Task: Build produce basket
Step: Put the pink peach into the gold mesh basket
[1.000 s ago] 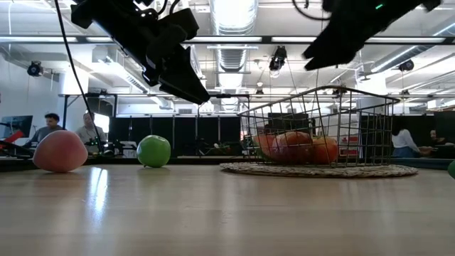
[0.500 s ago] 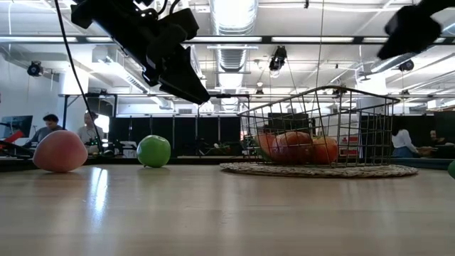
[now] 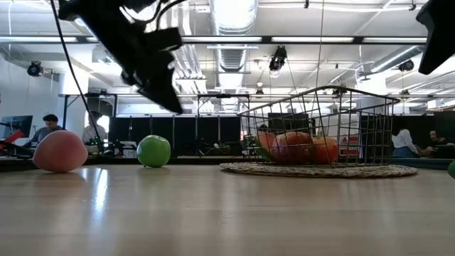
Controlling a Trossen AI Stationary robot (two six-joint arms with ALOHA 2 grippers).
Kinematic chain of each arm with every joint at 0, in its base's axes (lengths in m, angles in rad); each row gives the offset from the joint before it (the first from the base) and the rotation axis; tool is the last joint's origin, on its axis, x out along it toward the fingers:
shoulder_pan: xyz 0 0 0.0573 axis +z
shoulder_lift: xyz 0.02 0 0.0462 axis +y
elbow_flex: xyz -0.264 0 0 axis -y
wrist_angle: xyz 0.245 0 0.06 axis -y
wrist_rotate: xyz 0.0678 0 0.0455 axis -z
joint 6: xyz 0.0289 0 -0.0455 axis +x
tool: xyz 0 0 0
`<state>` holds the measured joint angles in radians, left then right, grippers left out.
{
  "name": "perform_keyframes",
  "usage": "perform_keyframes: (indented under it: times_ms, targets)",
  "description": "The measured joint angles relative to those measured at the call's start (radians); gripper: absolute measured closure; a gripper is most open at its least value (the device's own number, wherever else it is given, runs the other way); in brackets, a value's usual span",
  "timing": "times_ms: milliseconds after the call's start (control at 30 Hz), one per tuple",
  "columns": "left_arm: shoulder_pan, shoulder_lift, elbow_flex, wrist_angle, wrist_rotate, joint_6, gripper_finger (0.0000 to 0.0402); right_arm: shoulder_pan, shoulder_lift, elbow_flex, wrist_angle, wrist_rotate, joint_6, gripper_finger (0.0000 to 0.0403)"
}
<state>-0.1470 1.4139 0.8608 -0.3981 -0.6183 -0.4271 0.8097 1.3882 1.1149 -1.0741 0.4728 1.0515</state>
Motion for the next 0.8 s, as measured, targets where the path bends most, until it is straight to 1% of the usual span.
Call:
perform_keyframes:
  times_ms: [33,100,133,233,300,467,567,667,800]
  targets:
    - [0.018,-0.014,0.000,-0.061,-0.035,-0.052,0.0171,0.000,0.023,0.015,-0.003,0.001,-0.017,0.0022]
    - [0.061,-0.045,-0.004,-0.178,-0.060,-0.136,0.0171,0.000,0.069,0.042,-0.017,0.001,-0.039,0.0022]
    - [0.083,-0.057,-0.004,-0.224,-0.067,-0.160,0.0171,0.000,0.089,0.054,-0.026,0.002,-0.040,0.0022]
    - [0.138,-0.077,-0.007,-0.314,-0.057,-0.168,0.0171,0.000,0.141,0.080,-0.053,0.019,-0.040,0.0022]
    - [0.164,-0.091,-0.009,-0.363,-0.010,-0.169,0.0171,0.000,0.168,0.090,-0.054,0.027,-0.041,0.0022]
    - [0.166,-0.129,-0.009,-0.490,0.177,-0.174,0.0171,0.000,0.198,0.090,-0.057,0.027,-0.045,0.0022]
    - [0.152,-0.151,-0.009,-0.613,0.264,-0.242,0.0171,0.000,0.200,0.088,-0.063,0.043,-0.043,0.0022]
    - [0.131,-0.178,-0.023,-0.728,0.301,-0.331,0.0171,0.000,0.195,0.087,-0.066,0.078,-0.030,0.0022]
    - [0.102,-0.230,-0.068,-0.761,0.317,-0.376,0.0171,0.002,0.190,0.087,-0.067,0.096,-0.034,0.0022]
